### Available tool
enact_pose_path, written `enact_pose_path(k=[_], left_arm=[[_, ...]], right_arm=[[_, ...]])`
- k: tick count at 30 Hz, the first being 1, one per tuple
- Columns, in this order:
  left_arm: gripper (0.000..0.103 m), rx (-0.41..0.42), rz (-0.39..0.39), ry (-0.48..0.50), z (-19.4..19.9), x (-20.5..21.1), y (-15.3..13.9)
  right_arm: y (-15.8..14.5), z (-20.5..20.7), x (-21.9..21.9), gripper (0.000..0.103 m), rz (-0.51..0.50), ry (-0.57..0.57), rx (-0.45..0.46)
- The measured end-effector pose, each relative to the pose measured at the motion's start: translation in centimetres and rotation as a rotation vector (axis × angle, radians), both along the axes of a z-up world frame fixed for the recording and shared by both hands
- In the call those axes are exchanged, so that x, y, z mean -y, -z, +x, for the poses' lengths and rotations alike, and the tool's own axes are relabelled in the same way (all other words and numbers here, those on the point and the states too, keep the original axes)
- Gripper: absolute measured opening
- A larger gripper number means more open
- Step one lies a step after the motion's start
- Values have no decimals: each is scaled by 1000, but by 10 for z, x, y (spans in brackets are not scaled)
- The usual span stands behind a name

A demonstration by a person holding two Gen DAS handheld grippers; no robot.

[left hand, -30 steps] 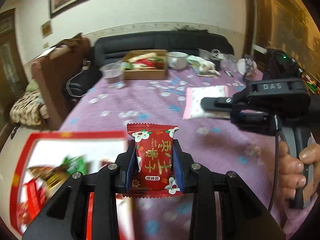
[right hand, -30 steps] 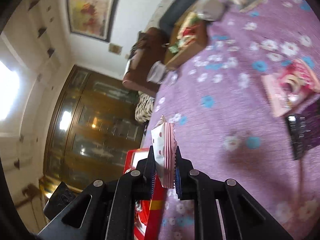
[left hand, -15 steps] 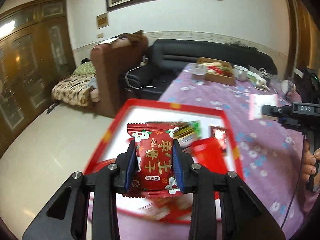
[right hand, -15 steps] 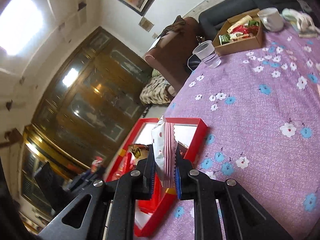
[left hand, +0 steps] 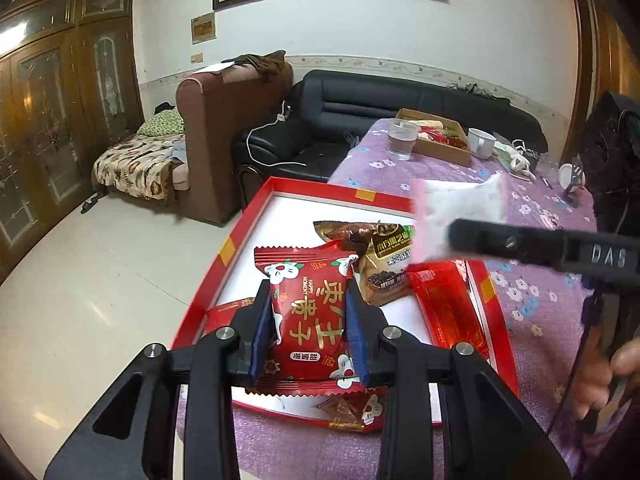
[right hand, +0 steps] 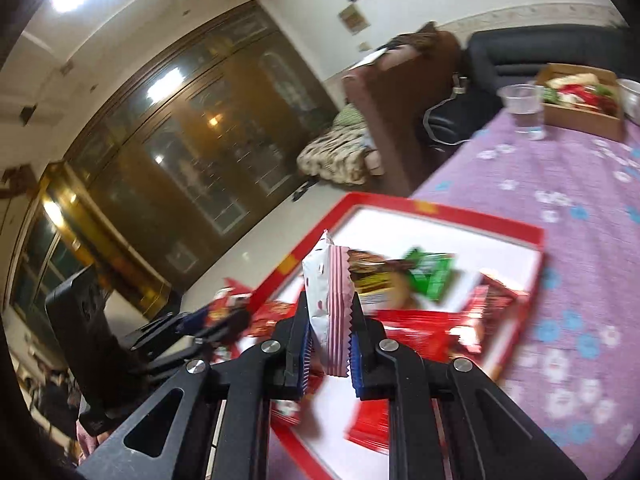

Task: Organize snacks
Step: 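Lower the candy into the tray with the left tool while the right tool drops the pink-white packet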

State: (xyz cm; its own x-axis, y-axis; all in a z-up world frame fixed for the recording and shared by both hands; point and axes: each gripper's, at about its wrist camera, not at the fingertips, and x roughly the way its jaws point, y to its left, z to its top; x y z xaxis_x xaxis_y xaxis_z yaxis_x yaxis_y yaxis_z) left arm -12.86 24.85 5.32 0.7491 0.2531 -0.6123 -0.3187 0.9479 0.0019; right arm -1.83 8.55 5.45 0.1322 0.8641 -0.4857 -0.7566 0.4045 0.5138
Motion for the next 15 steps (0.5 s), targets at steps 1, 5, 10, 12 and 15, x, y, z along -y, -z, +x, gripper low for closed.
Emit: enact_pose_path(k=[1,5,10,12,15], left_arm=[[31,-2,-1,4,2,0,1],[31,-9,11,15,12,6,4],[31,-16,42,9,23,15,8],[31,-18,51,9,27,19,10],[31,-21,63,9,31,22,11]], right_arm=[[3,-2,-4,15,0,-9,4],[21,-5,-12,16,-28,-24,28],[30,5,-5,17,-43,-7,12],[33,8,-2,17,-49,4,-2],[35,13,-1,17,-64,24,-13]])
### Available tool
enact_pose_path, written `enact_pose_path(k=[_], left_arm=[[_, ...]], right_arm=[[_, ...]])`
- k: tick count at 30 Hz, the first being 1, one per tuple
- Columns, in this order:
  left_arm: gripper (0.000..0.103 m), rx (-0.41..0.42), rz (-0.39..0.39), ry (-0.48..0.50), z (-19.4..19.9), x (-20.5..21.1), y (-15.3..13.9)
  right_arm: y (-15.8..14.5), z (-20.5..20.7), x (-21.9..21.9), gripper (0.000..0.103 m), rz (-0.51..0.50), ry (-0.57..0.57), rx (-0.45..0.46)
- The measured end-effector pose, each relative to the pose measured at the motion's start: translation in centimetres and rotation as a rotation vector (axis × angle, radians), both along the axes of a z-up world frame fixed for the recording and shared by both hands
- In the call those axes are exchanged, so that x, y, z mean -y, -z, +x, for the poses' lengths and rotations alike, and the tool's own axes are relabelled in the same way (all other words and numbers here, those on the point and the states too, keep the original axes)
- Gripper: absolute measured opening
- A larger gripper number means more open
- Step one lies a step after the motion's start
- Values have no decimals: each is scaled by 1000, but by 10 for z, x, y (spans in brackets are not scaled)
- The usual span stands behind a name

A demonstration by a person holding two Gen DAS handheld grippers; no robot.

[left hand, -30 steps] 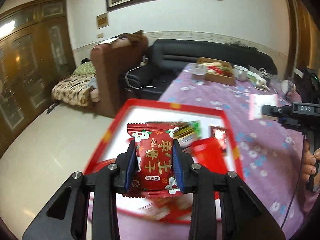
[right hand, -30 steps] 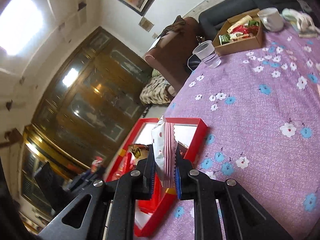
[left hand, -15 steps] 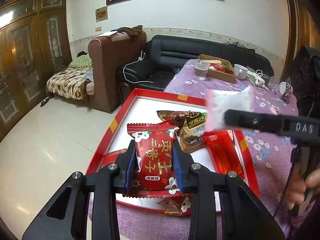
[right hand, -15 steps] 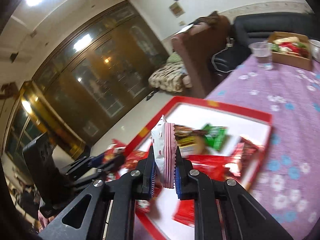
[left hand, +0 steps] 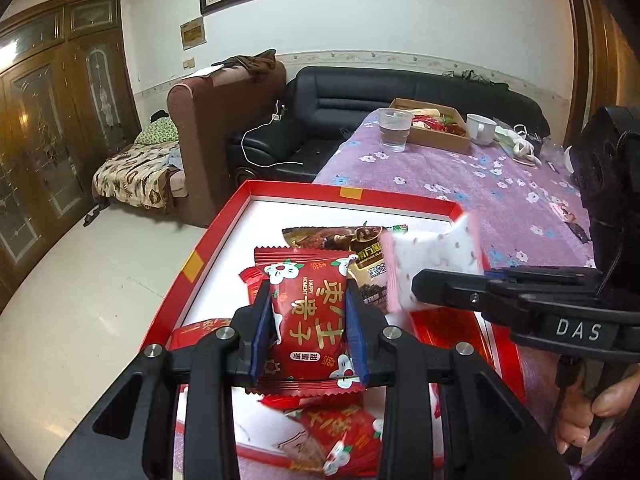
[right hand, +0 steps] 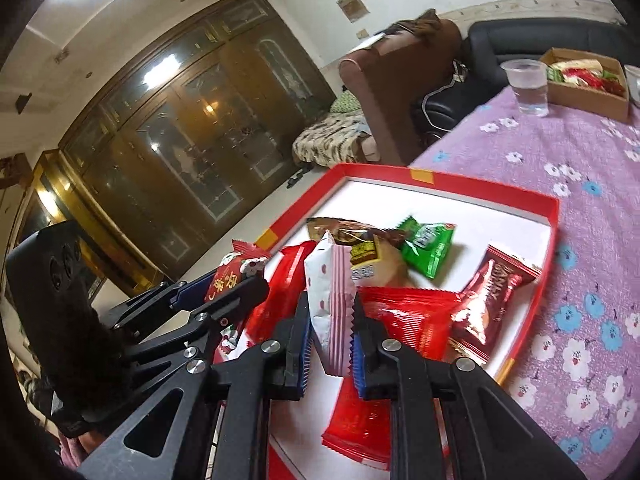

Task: Organize snacks
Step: 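Lower the candy into the tray with the left tool while the right tool drops the pink-white packet, then move both open tools back over the Lotso and purple packets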

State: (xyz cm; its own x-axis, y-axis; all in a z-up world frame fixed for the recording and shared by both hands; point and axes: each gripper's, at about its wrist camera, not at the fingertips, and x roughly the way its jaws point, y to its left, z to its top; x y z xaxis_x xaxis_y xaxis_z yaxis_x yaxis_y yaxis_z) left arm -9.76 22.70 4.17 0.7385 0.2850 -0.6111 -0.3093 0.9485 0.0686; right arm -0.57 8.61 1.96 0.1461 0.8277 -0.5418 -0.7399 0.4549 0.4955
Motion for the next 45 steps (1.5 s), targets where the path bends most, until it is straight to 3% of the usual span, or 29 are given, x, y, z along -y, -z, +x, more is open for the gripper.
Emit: enact_pose_path(k=[10,14,16,18,21,25,28,36,39,41,45], left_arm=[[32,-21,29,-13,5,4,4],[33,-40,50,-29,9,4,5],[38,-37,50,-32,9,3,5],[63,-26,69,-49,7,3,3],[82,21,102,-75,2,5,-3],[82,70,115,-75,-5,8,-9],[83,104,123,-61,-11,14,-13],[84,129,139,61,-12,48,-19],[84,110,119,105,-9,61,-21],[84,99,129,134,-8,72,-20],[84,69,163,198,-4,100,-16]], right_arm=[[-3,1,3,19,0,18,9],[-4,5,10,25,5,56,-7],[-4,12,16,31,14,101,-29],[-2,21,27,40,41,155,-72],[3,36,44,49,69,237,-143],[17,55,63,56,117,303,-275],[25,63,70,54,153,315,-354],[5,56,80,59,157,350,-248],[-2,58,91,60,168,364,-265],[-11,61,108,60,173,376,-249],[-29,74,169,69,77,477,-140]])
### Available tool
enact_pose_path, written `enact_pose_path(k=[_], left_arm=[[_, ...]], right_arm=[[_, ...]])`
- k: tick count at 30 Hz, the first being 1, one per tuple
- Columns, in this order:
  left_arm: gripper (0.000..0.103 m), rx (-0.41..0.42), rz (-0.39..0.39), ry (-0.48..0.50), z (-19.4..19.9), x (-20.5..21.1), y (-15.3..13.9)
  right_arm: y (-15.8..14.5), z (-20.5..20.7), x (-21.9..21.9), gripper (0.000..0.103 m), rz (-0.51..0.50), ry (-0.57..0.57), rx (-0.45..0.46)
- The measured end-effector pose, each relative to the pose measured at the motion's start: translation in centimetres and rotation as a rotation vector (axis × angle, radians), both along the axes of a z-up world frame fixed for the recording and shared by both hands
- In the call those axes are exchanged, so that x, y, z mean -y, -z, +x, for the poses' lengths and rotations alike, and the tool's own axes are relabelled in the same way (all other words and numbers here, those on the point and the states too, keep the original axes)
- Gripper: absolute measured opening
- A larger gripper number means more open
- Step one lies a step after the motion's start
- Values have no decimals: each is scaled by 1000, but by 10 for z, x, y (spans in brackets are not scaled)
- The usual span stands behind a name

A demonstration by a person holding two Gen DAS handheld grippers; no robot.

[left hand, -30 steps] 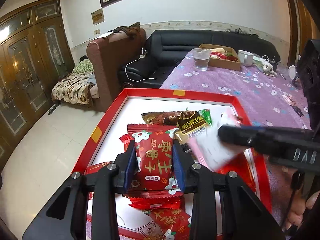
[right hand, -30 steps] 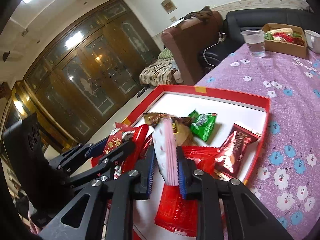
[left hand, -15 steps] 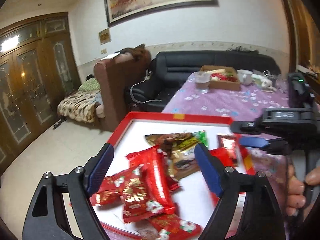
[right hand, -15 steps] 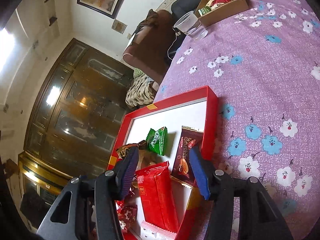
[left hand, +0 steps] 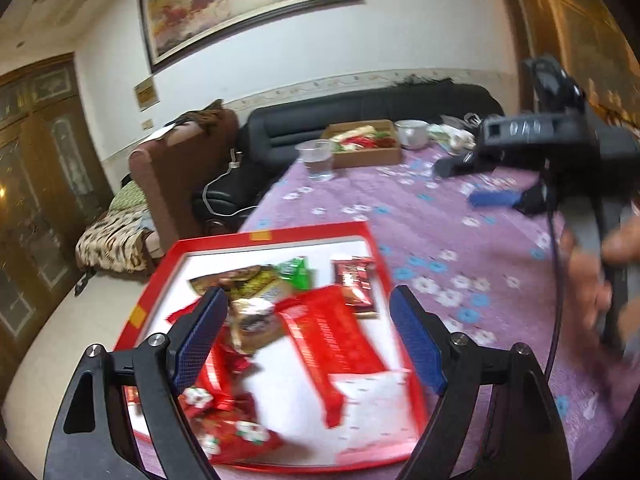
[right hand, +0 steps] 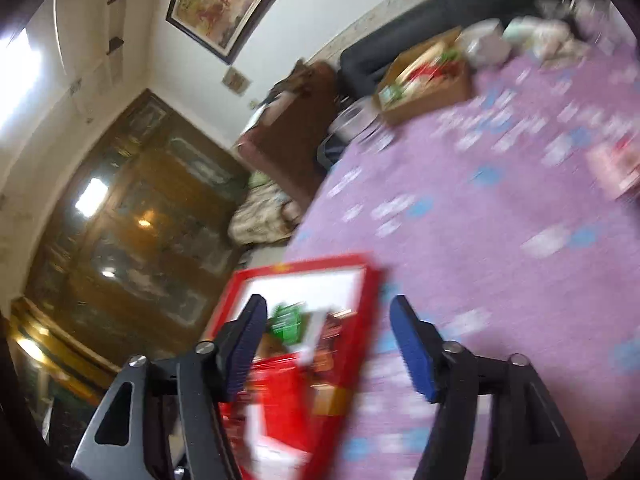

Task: Organize snacks
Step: 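Move both open tools back over the Lotso and purple packets, then grasp the dark purple packet with the right tool while the left tool grasps the pink Lotso packet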

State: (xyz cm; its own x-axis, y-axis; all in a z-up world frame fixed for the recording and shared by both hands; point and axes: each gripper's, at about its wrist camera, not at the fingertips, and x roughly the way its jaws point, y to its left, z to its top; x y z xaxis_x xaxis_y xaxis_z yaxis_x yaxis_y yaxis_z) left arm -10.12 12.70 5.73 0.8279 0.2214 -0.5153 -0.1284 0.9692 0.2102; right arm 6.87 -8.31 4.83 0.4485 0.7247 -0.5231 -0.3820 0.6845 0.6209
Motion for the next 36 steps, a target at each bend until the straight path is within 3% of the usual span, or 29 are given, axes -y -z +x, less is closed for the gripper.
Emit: enact_pose_path(k=[6,9,12,25,28,30,32,36], left_arm=[[84,-41,35,83,6,37,6],[84,-72,24,123,13,50,7],[84,-91,25,139,19,62,8],[84,-155,-31,170,36,75,19],[84,-160,-37,185,52,82,13],[84,-159,-39,196,64,87,8],[84,-152,-25,199,81,94,1],[84,-134,36,247,116,118,-10]], right_arm=[[16,49,96,71,-290,181,14],[40,65,133,69,-281,249,-44],[50,71,132,62,-272,215,-71],[59,71,83,64,-596,187,89],[58,76,93,62,-542,199,74],[56,79,103,52,-516,214,56],[55,82,114,24,-498,237,28],[59,92,155,20,-316,266,-108]])
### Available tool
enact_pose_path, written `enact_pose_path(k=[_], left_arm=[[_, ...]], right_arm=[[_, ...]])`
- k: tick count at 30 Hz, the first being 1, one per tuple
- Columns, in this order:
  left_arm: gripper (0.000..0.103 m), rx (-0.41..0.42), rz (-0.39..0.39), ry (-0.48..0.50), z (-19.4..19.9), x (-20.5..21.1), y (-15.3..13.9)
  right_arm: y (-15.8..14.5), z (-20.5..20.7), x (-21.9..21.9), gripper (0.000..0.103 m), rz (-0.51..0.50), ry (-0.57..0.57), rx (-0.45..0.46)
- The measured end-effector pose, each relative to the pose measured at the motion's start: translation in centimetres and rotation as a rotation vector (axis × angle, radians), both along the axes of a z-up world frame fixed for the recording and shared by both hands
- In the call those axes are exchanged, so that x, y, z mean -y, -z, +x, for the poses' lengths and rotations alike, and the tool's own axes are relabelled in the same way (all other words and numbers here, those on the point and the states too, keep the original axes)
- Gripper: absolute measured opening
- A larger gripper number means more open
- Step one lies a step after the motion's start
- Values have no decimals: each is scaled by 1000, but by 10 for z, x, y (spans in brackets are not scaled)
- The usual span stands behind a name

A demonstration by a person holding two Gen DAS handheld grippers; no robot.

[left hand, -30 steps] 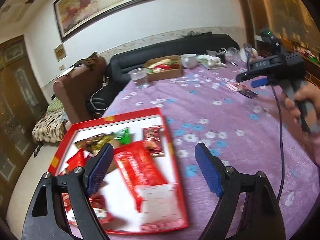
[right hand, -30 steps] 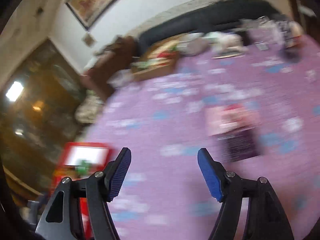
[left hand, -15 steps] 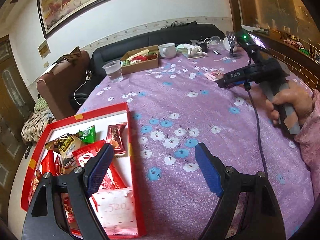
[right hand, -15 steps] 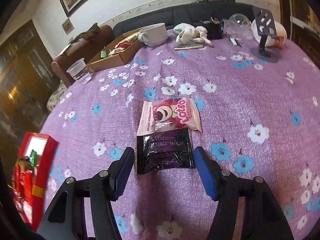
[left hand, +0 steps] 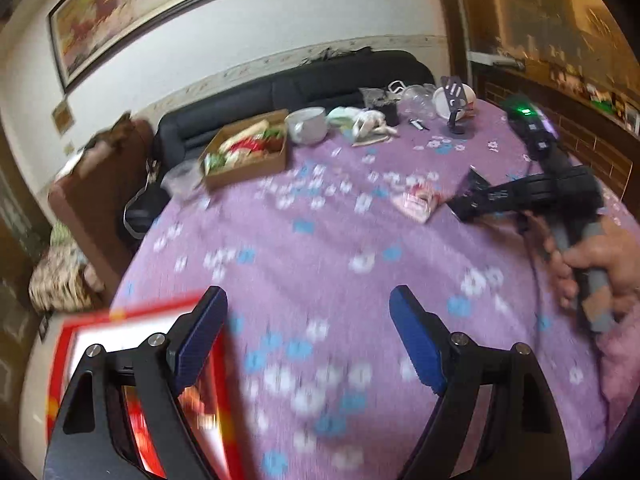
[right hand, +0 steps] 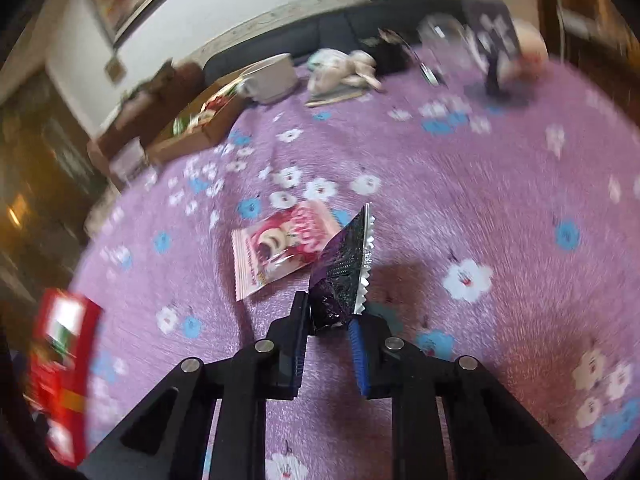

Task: Organize snacks
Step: 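Grasp the dark purple packet with the right tool while the left tool grasps the pink Lotso packet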

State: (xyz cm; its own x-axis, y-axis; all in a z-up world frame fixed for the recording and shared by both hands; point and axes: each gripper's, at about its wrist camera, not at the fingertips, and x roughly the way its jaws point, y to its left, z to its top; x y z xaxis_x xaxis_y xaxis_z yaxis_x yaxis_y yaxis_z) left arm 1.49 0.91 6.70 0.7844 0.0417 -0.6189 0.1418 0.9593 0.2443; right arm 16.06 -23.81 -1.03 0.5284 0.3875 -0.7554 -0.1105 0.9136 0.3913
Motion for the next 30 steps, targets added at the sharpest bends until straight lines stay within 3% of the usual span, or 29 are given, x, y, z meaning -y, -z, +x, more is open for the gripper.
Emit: enact_pose_path(k=[5,9,18,24,29,30], left_arm=[[84,-21,98,143,49,42,1],[84,-64,163,256,88,77,11],[84,-129,292,417,137,135,42],[84,-217,334,472,157,147,62],[82,-236,235,471,166,143,65],[72,-240,216,470,167,142,65]], right_arm=[[13,4,62,20,220,137,-98],[14,3,96,20,357,207,-111],[9,4,97,20,426,194,-119],[12,4,103,21,463,218,-135],[7,3,98,22,460,197,-122],[7,3,96,22,460,190,-121]])
